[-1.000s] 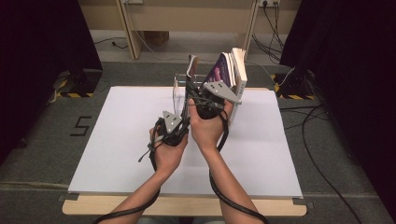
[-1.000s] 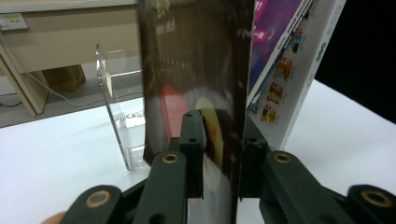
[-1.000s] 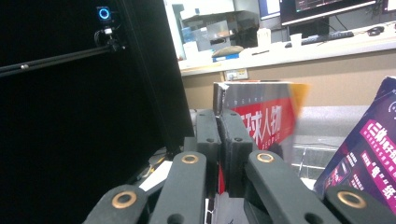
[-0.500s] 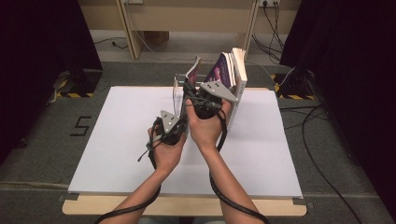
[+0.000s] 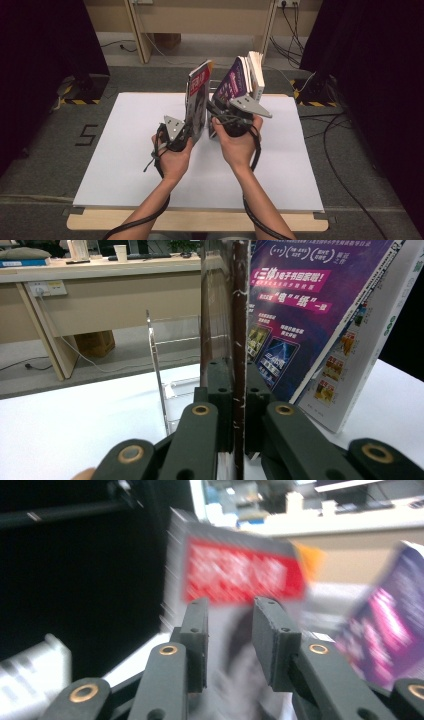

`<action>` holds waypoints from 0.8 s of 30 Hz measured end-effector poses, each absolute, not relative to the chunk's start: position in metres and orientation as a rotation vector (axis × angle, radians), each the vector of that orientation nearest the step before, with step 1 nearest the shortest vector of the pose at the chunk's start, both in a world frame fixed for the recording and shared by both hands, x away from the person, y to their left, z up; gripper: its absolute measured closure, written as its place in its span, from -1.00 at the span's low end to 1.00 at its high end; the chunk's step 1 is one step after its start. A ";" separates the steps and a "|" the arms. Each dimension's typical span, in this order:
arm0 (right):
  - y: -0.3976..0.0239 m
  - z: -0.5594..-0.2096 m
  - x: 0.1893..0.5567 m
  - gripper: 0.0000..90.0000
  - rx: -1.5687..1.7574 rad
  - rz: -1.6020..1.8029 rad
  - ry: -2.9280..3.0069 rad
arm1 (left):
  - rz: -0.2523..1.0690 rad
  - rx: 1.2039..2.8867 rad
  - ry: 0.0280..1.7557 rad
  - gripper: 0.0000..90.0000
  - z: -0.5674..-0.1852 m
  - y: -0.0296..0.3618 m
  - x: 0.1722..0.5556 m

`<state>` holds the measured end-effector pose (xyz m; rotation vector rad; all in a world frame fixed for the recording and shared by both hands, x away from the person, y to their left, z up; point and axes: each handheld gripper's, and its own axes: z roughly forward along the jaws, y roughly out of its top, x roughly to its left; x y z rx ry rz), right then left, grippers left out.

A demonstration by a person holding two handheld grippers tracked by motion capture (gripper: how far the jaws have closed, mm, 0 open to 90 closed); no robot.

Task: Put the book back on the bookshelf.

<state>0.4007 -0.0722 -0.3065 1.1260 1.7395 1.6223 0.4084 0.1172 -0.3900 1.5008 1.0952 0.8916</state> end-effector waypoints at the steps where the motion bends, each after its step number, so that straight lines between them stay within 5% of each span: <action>1: -0.080 -0.313 0.400 0.50 1.148 1.609 1.748 | 0.891 1.497 1.096 0.92 -0.390 0.118 0.408; 24: -0.183 -0.438 0.354 0.38 1.316 1.286 1.787 | 0.903 1.446 1.115 0.92 -0.384 0.129 0.418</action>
